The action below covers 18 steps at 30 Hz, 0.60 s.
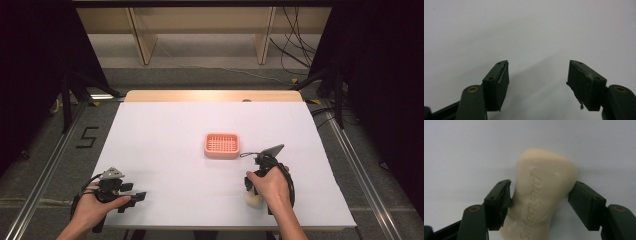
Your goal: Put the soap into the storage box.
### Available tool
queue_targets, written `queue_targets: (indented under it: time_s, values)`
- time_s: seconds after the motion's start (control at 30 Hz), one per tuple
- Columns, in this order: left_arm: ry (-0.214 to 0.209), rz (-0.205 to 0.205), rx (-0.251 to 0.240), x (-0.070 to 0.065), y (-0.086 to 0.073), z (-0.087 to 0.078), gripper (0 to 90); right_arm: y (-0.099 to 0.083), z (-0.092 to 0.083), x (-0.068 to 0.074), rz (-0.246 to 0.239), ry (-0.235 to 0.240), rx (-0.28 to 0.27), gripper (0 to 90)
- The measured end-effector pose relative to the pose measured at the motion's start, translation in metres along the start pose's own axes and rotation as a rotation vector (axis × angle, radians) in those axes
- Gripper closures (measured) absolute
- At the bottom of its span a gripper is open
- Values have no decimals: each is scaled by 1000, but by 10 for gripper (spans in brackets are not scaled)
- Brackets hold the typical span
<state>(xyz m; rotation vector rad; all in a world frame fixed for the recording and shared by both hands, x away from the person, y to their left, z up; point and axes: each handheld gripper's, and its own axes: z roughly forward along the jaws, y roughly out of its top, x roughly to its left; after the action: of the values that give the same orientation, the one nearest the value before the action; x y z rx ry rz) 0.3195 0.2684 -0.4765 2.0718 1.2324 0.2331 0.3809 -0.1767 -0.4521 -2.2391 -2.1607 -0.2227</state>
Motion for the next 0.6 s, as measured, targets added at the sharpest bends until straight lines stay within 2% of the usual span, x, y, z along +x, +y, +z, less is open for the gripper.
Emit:
queue_targets:
  time_s: [0.03,0.17,0.23,0.27,0.3,0.33,0.37,0.4,0.43,0.5,0.53,0.6]
  values:
    - [-4,15,12,1,0,-1,333,0,0,0,-2,1,3,369]
    - [-10,16,6,2,0,1,333,0,2,0,-45,-8,9,432]
    - [-10,15,5,2,0,1,332,1,2,0,-51,-6,12,451]
    - [-10,15,5,2,0,1,333,1,2,0,-89,-12,17,469]
    - [-10,15,6,2,0,1,332,1,3,-1,-101,-16,9,470]
    - [-10,15,6,2,0,1,332,1,3,-1,-101,-16,9,470]
    - [-10,16,7,2,0,1,332,2,1,3,-86,-11,39,472]
    - [-10,17,7,2,0,1,333,2,1,2,-113,-14,36,473]
    - [-10,16,7,2,0,1,333,2,2,-1,-164,-21,19,474]
    - [-10,16,7,2,0,1,333,2,2,0,-166,-19,29,474]
    - [-10,16,6,2,0,1,332,3,1,2,-147,-24,39,474]
    - [-10,15,6,2,0,1,333,3,1,2,-159,-21,41,473]
